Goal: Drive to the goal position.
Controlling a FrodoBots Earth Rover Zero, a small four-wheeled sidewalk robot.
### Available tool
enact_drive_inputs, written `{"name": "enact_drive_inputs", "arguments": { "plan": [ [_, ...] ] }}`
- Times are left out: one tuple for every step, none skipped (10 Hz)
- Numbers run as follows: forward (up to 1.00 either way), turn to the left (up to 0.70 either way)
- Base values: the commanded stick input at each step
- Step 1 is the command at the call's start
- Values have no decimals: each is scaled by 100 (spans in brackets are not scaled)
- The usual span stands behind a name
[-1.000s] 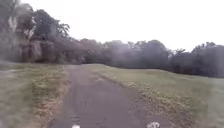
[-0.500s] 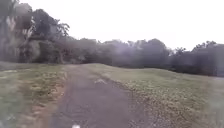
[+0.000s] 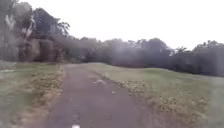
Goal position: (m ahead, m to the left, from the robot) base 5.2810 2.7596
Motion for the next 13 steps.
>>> {"name": "enact_drive_inputs", "arguments": {
  "plan": [
    [45, 1],
    [45, 1],
    [45, 1],
    [45, 1],
    [45, 1],
    [45, 1],
    [45, 1],
    [45, 8],
    [45, 25],
    [45, 28],
    [45, 28],
    [45, 28],
    [45, 28]
  ]
}}
